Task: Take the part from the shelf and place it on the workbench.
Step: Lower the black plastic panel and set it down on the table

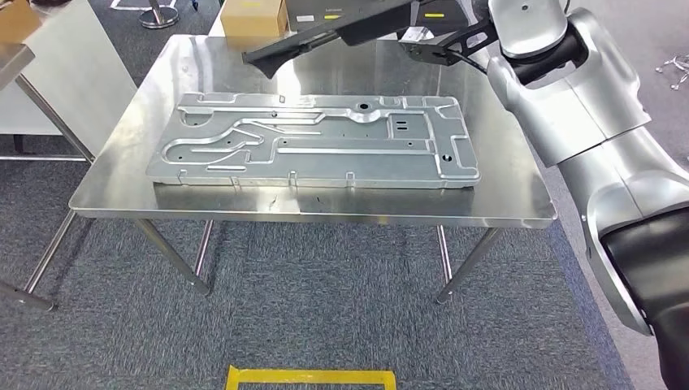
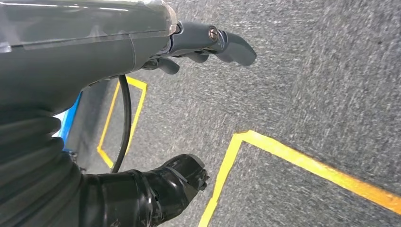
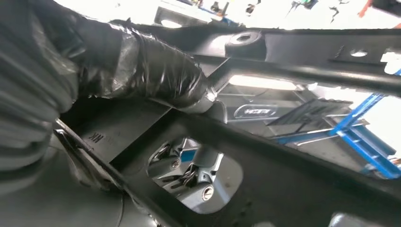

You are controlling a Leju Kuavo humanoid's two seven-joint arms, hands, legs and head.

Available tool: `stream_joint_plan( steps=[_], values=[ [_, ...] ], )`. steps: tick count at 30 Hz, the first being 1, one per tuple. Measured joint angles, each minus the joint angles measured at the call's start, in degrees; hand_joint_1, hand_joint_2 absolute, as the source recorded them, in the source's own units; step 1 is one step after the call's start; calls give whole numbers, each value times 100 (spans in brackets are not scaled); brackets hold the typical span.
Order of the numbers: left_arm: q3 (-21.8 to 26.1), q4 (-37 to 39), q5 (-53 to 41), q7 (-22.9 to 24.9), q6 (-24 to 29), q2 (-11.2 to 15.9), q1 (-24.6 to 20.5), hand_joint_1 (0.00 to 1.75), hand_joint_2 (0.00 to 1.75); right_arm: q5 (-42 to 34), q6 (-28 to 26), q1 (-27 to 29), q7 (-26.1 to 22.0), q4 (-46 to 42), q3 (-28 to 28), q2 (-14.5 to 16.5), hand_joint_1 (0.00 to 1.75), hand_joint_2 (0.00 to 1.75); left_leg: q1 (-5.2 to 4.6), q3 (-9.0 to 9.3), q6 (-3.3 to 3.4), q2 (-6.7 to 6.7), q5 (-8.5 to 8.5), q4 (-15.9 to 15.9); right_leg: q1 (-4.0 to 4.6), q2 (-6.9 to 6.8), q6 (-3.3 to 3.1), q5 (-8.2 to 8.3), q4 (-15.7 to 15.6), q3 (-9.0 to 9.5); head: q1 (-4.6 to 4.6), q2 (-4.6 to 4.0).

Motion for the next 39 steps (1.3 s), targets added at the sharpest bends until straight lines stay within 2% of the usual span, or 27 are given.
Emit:
stream_joint_plan(
  steps=[2, 4, 5, 6, 7, 8, 10, 11, 12, 14, 16, 17, 18, 20, 21, 22, 23, 25, 26, 27, 30, 32, 33, 35, 36, 37, 39],
  values=[
    [0, 0, 21, 36, -20, -8, -4, 0, 175, 0, 3, -19, -5, 1, 0, -9, 175, 175, 29, 12, 48, 15, 16, -28, -20, -29, 74, -226, 300, -122, 7, -1],
    [0, 0, 28, 52, -21, -10, -6, 0, 175, 0, 9, -7, -16, 8, 0, -17, 175, 175, 35, 6, 77, 20, 14, -29, -80, -55, 151, -616, 1008, -454, 13, -1],
    [0, 0, 30, 56, -21, -11, -7, 0, 175, -1, 10, 7, -24, 15, 0, -19, 175, 175, 35, 3, 82, 20, 10, -29, -112, -61, 182, -760, 1368, -633, 13, -1],
    [0, 0, 32, 58, -20, -11, -8, 0, 175, -1, 10, 18, -38, 21, 0, -19, 175, 175, 36, 1, 84, 18, 6, -28, -139, -68, 203, -800, 1578, -747, 12, -1],
    [0, 0, 32, 60, -19, -11, -7, 0, 175, -1, 10, 23, -54, 27, 0, -20, 175, 175, 36, 1, 84, 15, 4, -26, -156, -75, 213, -723, 1571, -761, 13, -1],
    [0, 0, 28, 61, -17, -11, -6, 0, 175, -5, 10, 22, -72, 31, 0, -22, 175, 175, 36, 3, 81, 12, 2, -23, -165, -81, 210, -546, 1328, -660, 12, -1],
    [0, 0, 16, 58, -17, -15, -5, 0, 175, -25, 7, 7, -98, 32, 0, -29, 175, 175, 32, 4, 65, 6, 4, -13, -149, -94, 158, -139, 505, -282, 11, 0],
    [0, 0, 7, 57, -18, -19, -5, 0, 175, -44, 2, 1, -107, 32, 0, -33, 175, 175, 31, 2, 42, 4, 9, -9, -131, -100, 120, -9, 182, -138, 11, 0],
    [0, 0, -1, 55, -20, -23, -5, 0, 175, -63, -6, 0, -114, 33, 0, -40, 175, 175, 34, -1, 12, 2, 14, -6, -110, -106, 83, 50, 1, -63, 10, 0],
    [0, 0, -13, 49, -23, -32, -6, 0, 175, -103, -32, 7, -125, 38, -1, -64, 175, 175, 50, 1, -66, 1, 35, -18, -78, -107, 21, 85, -67, -54, 11, -1],
    [0, 0, -23, 41, -14, -35, -9, 0, 175, -135, -80, 35, -129, 49, -5, -95, 175, 175, 61, -28, -123, 5, -21, 45, -98, -116, -44, 158, -156, -10, 10, -1],
    [0, 0, -33, 32, -4, -35, -10, 0, 175, -150, -114, 56, -129, 59, -12, -113, 175, 175, 62, -99, -141, 6, -137, 206, -111, -122, -78, 198, -206, 11, 7, -1],
    [0, 0, -40, 18, 8, -31, -6, 0, 175, -160, -152, 92, -126, 74, -23, -128, 175, 175, 66, -224, -153, 8, -315, 497, -123, -130, -98, 225, -237, 23, 4, -1],
    [1, 0, -41, -15, 20, -22, 10, 0, 175, -173, -214, 192, -115, 115, -52, -169, 175, 175, 72, -540, -183, 8, -684, 1248, -115, -132, -119, 234, -232, 6, 1, -1],
    [1, 0, -33, -28, 22, -19, 17, 0, 175, -177, -231, 255, -110, 138, -64, -187, 175, 175, 77, -654, -201, 10, -776, 1523, -113, -129, -118, 231, -216, -6, 1, -1],
    [1, 0, -26, -38, 22, -17, 20, 0, 175, -179, -242, 310, -107, 160, -74, -202, 175, 175, 85, -673, -216, 11, -762, 1596, -116, -122, -110, 223, -192, -20, 1, -1],
    [1, 0, -23, -47, 23, -14, 20, 0, 175, -182, -248, 355, -107, 179, -84, -217, 175, 175, 94, -579, -229, 14, -652, 1444, -124, -112, -95, 204, -154, -36, 1, -1],
    [0, 0, -34, -57, 26, -7, 15, 0, 175, -186, -249, 397, -109, 205, -109, -240, 175, 175, 107, -178, -244, 18, -370, 736, -137, -99, -39, 132, -52, -73, 1, -1],
    [0, 0, -43, -61, 29, -3, 12, 0, 175, -188, -250, 402, -109, 215, -126, -255, 175, 175, 105, -15, -228, 12, -300, 431, -134, -93, -2, 88, 7, -98, 4, -1],
    [0, 0, -51, -64, 32, -2, 10, 0, 175, -189, -256, 406, -105, 222, -139, -265, 175, 175, 98, 73, -203, 6, -296, 266, -125, -88, 31, 54, 47, -119, 6, -1],
    [0, 0, -58, -67, 47, -1, 7, 0, 175, -197, -293, 430, -93, 235, -168, -296, 175, 175, 86, 125, -76, 3, -340, 179, -114, -68, 125, 47, 116, -137, 11, 0],
    [0, 0, -51, -66, 55, -2, 2, 0, 175, -205, -317, 439, -95, 237, -187, -311, 175, 175, 100, 183, -10, 6, -351, 154, -132, -74, 176, -52, 312, -208, 14, -1],
    [0, 0, -49, -64, 60, -1, -1, 0, 175, -208, -328, 446, -96, 239, -197, -320, 175, 175, 105, 208, 16, 7, -360, 146, -145, -81, 199, -180, 571, -339, 13, -1],
    [0, 0, -50, -57, 72, -1, -3, 0, 175, -211, -346, 486, -96, 246, -217, -331, 175, 175, 100, 236, 48, 6, -396, 146, -163, -86, 236, -469, 1291, -757, 13, -1],
    [0, 0, -53, -51, 79, -1, -1, 0, 175, -214, -349, 520, -95, 252, -231, -338, 175, 175, 96, 254, 55, 4, -416, 147, -167, -86, 243, -547, 1583, -960, 13, -1],
    [0, 0, -56, -46, 87, -1, 4, 0, 175, -215, -350, 555, -94, 257, -242, -345, 175, 175, 92, 280, 55, 1, -441, 148, -167, -86, 239, -509, 1681, -1076, 13, -1],
    [0, 0, -61, -39, 104, -1, 11, 0, 175, -216, -352, 596, -94, 264, -260, -368, 175, 175, 80, 353, 49, -8, -495, 149, -161, -87, 198, -157, 1328, -1028, 13, -1]
  ],
)
